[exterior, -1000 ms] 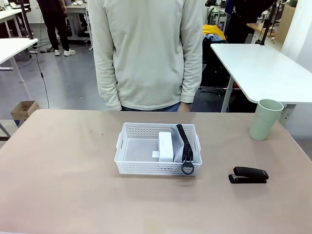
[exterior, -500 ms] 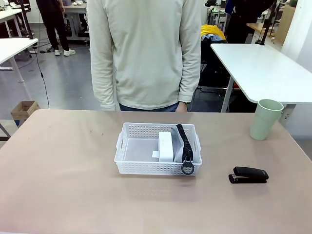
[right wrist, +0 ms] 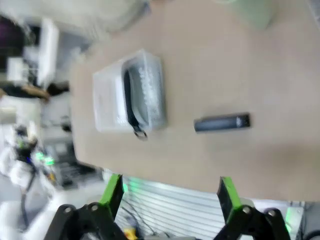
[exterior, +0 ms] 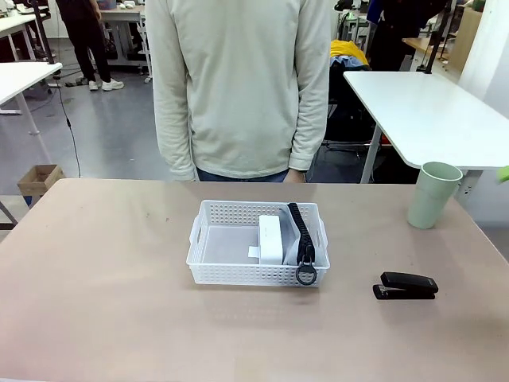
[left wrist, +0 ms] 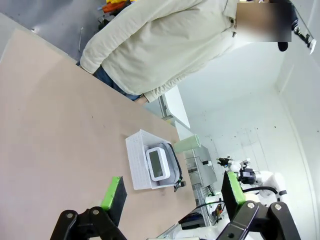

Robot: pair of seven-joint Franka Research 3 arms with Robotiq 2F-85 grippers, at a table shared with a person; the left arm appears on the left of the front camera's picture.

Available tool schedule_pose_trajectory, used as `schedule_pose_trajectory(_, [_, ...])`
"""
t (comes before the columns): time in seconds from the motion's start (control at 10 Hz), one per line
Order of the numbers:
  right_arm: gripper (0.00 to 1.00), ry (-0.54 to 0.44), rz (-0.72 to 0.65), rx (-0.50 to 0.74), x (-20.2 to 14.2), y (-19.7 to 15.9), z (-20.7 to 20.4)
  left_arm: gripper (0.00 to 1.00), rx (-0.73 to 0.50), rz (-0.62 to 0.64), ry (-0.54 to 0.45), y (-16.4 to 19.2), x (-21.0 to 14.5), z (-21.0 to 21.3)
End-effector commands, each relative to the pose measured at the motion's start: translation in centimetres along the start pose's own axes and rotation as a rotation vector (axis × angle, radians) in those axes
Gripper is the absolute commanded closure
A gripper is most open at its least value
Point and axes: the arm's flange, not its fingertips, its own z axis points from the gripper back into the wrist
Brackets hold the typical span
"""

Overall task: Efficiently arrange items inside the basket to fit them all.
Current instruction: Pick up the Stapler and place it inside the Organizing basket.

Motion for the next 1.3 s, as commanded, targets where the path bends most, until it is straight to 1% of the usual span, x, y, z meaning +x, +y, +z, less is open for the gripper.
schedule_pose_trajectory(0.0, [0.0, 0.227, 0.357, -0.343, -9.9, -0.4, -10.7, 0.0, -0.024, -0.027, -0.018, 0.0, -0.1, 0.0])
schedule_pose_trajectory(0.1, [0.0, 0.268, 0.407, -0.393, -11.7, -0.7, -11.7, 0.0, -0.024, -0.027, -0.018, 0.0, -0.1, 0.0])
schedule_pose_trajectory(0.2, [0.0, 0.283, 0.405, -0.364, -11.9, -1.2, -10.4, 0.0, -0.024, -0.027, -0.018, 0.0, -0.1, 0.0])
schedule_pose_trajectory(0.3, [0.0, 0.215, 0.156, -0.229, -2.7, 4.6, -6.3, 0.0, -0.024, -0.027, -0.018, 0.0, -0.1, 0.0])
schedule_pose_trajectory(0.4, [0.0, 0.215, 0.156, -0.229, -2.7, 4.6, -6.3, 0.0, -0.024, -0.027, -0.018, 0.0, -0.1, 0.0])
schedule_pose_trajectory(0.5, [0.0, 0.297, 0.254, -0.327, -4.7, 5.8, -7.9, 0.0, -0.024, -0.027, -0.018, 0.0, -0.1, 0.0])
schedule_pose_trajectory(0.6, [0.0, 0.215, 0.275, -0.456, -5.2, 6.5, -9.7, 0.0, -0.024, -0.027, -0.018, 0.0, -0.1, 0.0])
schedule_pose_trajectory(0.7, [0.0, 0.235, 0.299, -0.514, -4.9, 6.4, -12.4, 0.0, -0.024, -0.027, -0.018, 0.0, -0.1, 0.0])
schedule_pose_trajectory(0.9, [0.0, 0.229, 0.253, -0.532, -2.9, 3.8, -16.4, 0.0, -0.024, -0.027, -0.018, 0.0, -0.1, 0.0])
schedule_pose_trajectory(1.0, [0.0, 0.29, 0.227, -0.529, -2.3, 2.5, -17.7, 0.0, -0.024, -0.027, -0.018, 0.0, -0.1, 0.0])
schedule_pose_trajectory(1.1, [0.0, 0.306, 0.19, -0.517, -1.8, 1.4, -18.4, 0.0, -0.024, -0.027, -0.018, 0.0, -0.1, 0.0])
schedule_pose_trajectory(1.2, [0.0, 0.281, 0.169, -0.493, -1.7, 1.0, -18.2, 0.0, -0.024, -0.027, -0.018, 0.0, -0.1, 0.0])
